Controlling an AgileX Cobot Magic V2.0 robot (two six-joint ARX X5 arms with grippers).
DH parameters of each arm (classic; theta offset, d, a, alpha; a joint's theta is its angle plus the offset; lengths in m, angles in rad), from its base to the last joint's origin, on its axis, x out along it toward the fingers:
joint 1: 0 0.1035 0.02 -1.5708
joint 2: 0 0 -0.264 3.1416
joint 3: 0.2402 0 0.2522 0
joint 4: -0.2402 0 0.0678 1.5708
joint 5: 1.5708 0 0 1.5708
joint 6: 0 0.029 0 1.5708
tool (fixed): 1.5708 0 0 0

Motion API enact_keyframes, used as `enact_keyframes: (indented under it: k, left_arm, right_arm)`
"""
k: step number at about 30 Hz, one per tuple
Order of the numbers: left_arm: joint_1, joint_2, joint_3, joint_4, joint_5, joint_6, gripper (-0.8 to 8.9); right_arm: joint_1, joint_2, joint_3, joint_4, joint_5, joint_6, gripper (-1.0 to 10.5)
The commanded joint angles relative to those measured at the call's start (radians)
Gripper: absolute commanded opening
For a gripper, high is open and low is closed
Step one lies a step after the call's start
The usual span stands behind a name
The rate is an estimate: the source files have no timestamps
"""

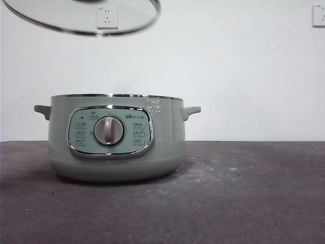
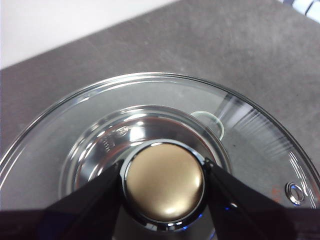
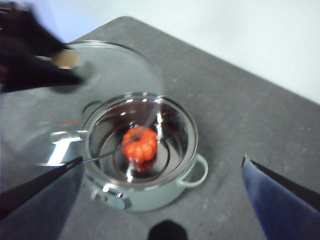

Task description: Pick up the pumpkin,open the lid,put the pumpkin in the pot,close the lid

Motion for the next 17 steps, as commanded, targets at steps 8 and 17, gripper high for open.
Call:
enact_keyframes:
  k: [8, 17]
  left_arm:
    - [-0.057, 0.151, 0.016, 0.101, -0.052, 0.045, -0.09]
    - [-0.057, 0.267, 0.016, 0.163, -0.052, 0.045, -0.09]
  right_arm:
    - [0.002, -0.021, -0.001, -0.083, -0.004, 0.015, 6.0]
    - [0.002, -0.021, -0.001, -0.084, -0.004, 0.015, 6.0]
